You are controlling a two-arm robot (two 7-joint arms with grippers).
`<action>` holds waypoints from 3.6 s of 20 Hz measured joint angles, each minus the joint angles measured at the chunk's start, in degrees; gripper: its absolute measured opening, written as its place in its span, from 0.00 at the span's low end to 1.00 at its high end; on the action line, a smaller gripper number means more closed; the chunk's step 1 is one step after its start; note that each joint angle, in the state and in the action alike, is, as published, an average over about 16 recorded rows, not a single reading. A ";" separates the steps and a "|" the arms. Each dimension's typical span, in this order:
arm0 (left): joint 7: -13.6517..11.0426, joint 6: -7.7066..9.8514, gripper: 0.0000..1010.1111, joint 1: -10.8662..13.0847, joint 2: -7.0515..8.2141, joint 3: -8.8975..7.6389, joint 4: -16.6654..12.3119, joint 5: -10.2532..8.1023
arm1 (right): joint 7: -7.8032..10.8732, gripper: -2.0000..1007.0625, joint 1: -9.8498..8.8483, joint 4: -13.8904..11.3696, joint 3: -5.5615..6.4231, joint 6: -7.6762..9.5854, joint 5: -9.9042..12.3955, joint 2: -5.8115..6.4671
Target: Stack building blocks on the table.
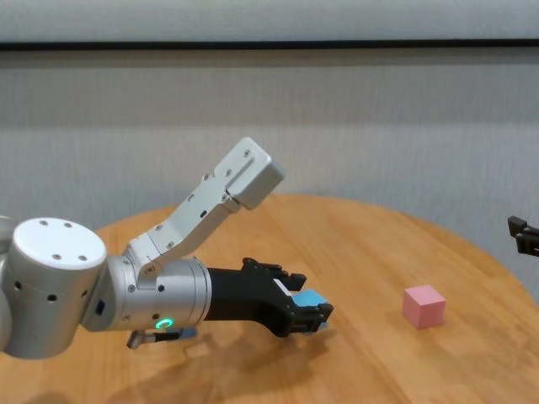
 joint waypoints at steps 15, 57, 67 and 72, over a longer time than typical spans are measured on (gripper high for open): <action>-0.83 5.34 0.96 7.61 8.56 -3.54 -20.02 -4.30 | 0.00 1.00 0.00 0.00 0.00 0.00 0.00 0.00; -0.53 7.05 0.99 14.58 16.91 -6.77 -33.16 -9.23 | 2.71 1.00 1.86 1.50 1.98 12.14 6.39 -12.42; -0.53 7.01 0.99 14.53 16.87 -6.76 -33.10 -9.19 | 3.00 1.00 1.40 2.04 3.43 14.96 7.63 -15.29; -0.53 7.01 0.99 14.52 16.85 -6.76 -33.08 -9.18 | 3.04 1.00 1.08 1.64 3.61 16.73 7.41 -16.03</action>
